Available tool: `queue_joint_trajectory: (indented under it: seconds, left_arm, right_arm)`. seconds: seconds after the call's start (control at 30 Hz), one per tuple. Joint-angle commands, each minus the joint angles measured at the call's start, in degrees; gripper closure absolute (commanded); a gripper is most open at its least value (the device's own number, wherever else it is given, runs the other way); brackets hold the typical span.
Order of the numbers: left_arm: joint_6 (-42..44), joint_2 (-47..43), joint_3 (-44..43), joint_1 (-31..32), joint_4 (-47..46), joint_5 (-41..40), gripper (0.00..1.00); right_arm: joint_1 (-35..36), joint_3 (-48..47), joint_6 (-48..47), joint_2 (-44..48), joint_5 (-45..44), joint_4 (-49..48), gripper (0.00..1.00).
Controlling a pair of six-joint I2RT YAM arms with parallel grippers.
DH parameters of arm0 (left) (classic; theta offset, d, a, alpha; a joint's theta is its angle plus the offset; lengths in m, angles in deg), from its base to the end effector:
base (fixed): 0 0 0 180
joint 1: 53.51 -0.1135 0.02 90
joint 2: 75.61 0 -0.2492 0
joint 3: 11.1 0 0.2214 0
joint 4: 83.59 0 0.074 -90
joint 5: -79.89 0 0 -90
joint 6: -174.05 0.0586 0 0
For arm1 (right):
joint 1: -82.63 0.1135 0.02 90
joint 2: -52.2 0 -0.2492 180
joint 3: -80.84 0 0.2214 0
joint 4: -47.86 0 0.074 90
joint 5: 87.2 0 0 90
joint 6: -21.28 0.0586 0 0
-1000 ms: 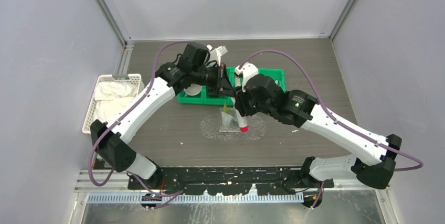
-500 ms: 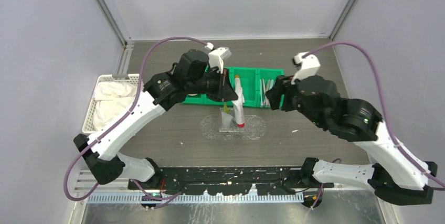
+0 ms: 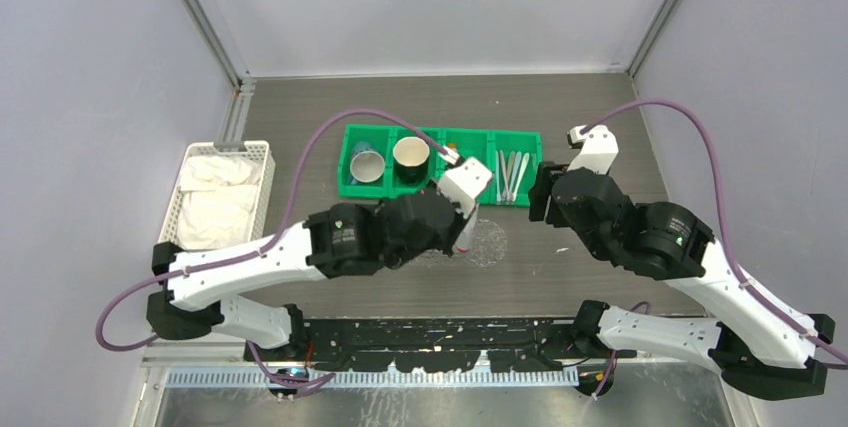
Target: Prepare toiletry sets of a toothbrush and toothpaste on the tray
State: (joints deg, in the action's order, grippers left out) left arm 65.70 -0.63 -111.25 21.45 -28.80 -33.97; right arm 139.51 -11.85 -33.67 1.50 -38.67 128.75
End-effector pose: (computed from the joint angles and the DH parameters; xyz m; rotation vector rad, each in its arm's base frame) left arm 0.0921 -0.2514 0.3853 0.7592 1.9474 -0.5769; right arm 0.0972 0.0780 0.3804 -0.0237 2.0646 0.1636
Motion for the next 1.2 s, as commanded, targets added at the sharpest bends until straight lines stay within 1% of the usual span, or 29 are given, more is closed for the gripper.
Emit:
queue_joint_trajectory:
  seconds: [0.0, 0.27, 0.33, 0.4, 0.5, 0.73, 0.9, 1.17]
  left_arm:
    - [5.74, -1.9, 3.44, 5.71, -12.26, -15.9, 0.99]
    - [8.05, -4.4, 12.97, 6.16, -21.99, -18.87, 0.99]
    - [8.92, -4.21, 13.67, 6.1, -22.68, -20.68, 0.99]
    - [8.85, -3.57, 13.18, 5.66, -21.34, -21.36, 0.99]
    - [7.13, -2.88, 12.63, 3.6, -19.53, -19.36, 0.99]
    - [5.08, -2.71, 16.36, -0.9, -22.82, -13.1, 0.99]
    - [4.57, -1.8, 17.52, -2.58, -24.17, -10.96, 0.99]
    - [3.72, -1.85, 19.51, -3.06, -25.85, -8.8, 0.99]
  right_arm:
    - [-0.06, 1.87, 2.32, 0.65, -0.75, -2.06, 0.34]
    - [-0.08, 5.04, 2.41, 1.3, 0.48, -3.86, 0.34]
    - [-0.1, 5.82, 2.41, 1.11, 0.54, -4.33, 0.34]
    - [-0.05, 6.46, 2.23, 0.95, 1.15, -5.05, 0.34]
    - [-0.07, 7.09, 2.14, 0.37, 1.56, -5.8, 0.34]
    - [-0.18, 8.53, 1.88, -0.1, 2.21, -7.14, 0.34]
    - [-0.44, 9.56, 1.58, -0.08, 2.5, -7.83, 0.34]
    - [-1.08, 11.45, 1.34, -0.49, 3.62, -9.23, 0.34]
